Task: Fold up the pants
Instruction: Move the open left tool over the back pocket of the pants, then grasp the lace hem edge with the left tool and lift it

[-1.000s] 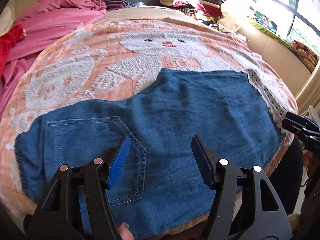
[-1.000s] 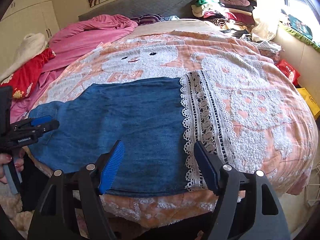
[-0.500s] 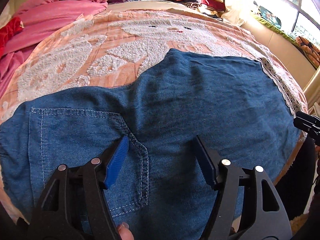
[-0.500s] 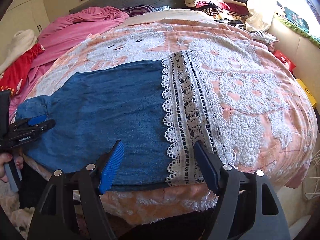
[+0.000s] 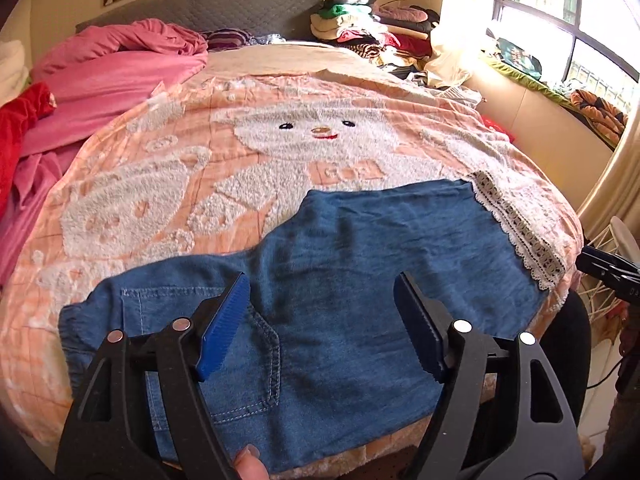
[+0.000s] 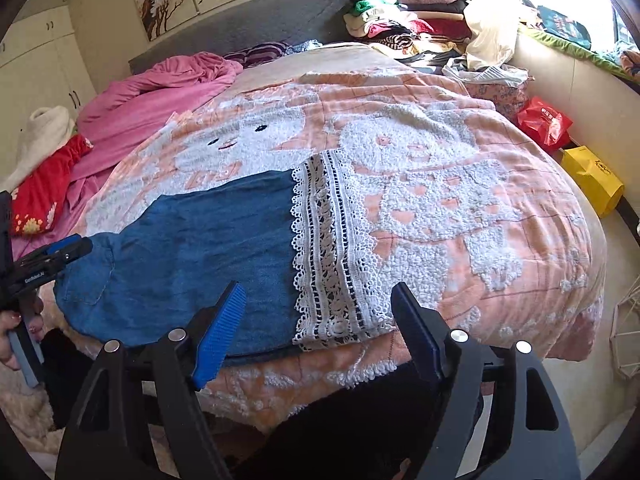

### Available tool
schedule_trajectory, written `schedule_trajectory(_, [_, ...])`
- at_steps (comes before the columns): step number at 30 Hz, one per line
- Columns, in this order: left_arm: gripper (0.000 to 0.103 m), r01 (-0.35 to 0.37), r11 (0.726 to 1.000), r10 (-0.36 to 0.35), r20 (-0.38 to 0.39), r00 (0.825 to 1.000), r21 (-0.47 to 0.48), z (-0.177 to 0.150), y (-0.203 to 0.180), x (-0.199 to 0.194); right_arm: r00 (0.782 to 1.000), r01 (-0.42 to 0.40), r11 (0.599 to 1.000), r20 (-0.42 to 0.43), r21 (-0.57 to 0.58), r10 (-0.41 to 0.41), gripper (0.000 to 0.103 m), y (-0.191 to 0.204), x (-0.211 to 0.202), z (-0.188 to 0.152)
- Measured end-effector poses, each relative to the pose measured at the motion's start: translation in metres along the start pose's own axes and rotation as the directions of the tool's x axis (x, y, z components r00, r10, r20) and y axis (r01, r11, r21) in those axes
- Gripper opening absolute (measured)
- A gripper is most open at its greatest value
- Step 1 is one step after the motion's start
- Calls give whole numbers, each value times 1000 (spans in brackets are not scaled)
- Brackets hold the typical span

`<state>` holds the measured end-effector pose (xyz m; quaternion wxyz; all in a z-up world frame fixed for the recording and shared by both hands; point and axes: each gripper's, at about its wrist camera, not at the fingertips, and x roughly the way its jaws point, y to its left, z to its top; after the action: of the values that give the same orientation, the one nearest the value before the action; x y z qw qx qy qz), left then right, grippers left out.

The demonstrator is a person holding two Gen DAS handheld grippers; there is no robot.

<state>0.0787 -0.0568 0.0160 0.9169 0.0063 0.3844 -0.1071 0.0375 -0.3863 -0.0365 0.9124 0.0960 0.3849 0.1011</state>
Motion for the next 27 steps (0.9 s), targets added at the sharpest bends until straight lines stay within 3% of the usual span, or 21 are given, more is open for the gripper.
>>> schedule_trajectory(5, [70, 46, 998, -48, 28, 998, 52, 26, -22, -3, 1000, -1, 1000, 14, 22, 1, 75, -5, -2, -1])
schedule_trajectory(11, [74, 117, 984, -118, -2, 993, 134, 51, -57, 16, 1000, -13, 999, 6, 42, 13, 75, -8, 5, -3])
schedule_trajectory(16, [76, 160, 960, -145, -84, 986, 230, 64, -91, 48, 1000, -18, 997, -11, 72, 19, 75, -15, 18, -6])
schedule_trajectory(22, [76, 242, 909, -204, -142, 969, 340, 76, -130, 80, 999, -29, 995, -26, 100, 31, 75, -25, 32, -5])
schedule_trajectory(27, [76, 273, 886, -212, -194, 958, 375, 90, -151, 115, 998, -37, 992, -39, 124, 43, 75, -32, 44, -5])
